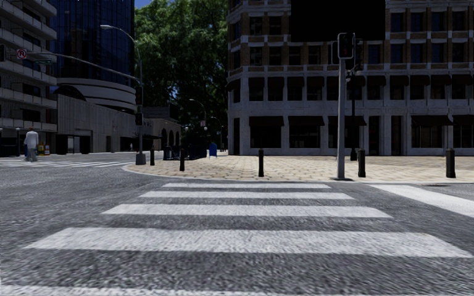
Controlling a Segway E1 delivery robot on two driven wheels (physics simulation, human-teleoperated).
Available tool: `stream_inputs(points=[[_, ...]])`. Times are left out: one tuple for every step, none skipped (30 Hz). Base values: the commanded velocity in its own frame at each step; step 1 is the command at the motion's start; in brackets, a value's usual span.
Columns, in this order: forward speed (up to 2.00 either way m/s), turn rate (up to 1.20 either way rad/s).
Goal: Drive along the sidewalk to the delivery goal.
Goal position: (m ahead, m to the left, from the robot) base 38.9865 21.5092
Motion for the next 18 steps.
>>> stream_inputs(points=[[2.00, 0.00], [2.00, 0.00], [2.00, 0.00], [2.00, 0.00], [2.00, 0.00], [2.00, 0.00], [2.00, 0.00], [2.00, 0.00], [2.00, 0.00], [2.00, 0.00], [2.00, 0.00], [2.00, 0.00], [2.00, 0.00], [2.00, 0.00], [2.00, 0.00], [2.00, 0.00], [2.00, 0.00], [2.00, 0.00]])
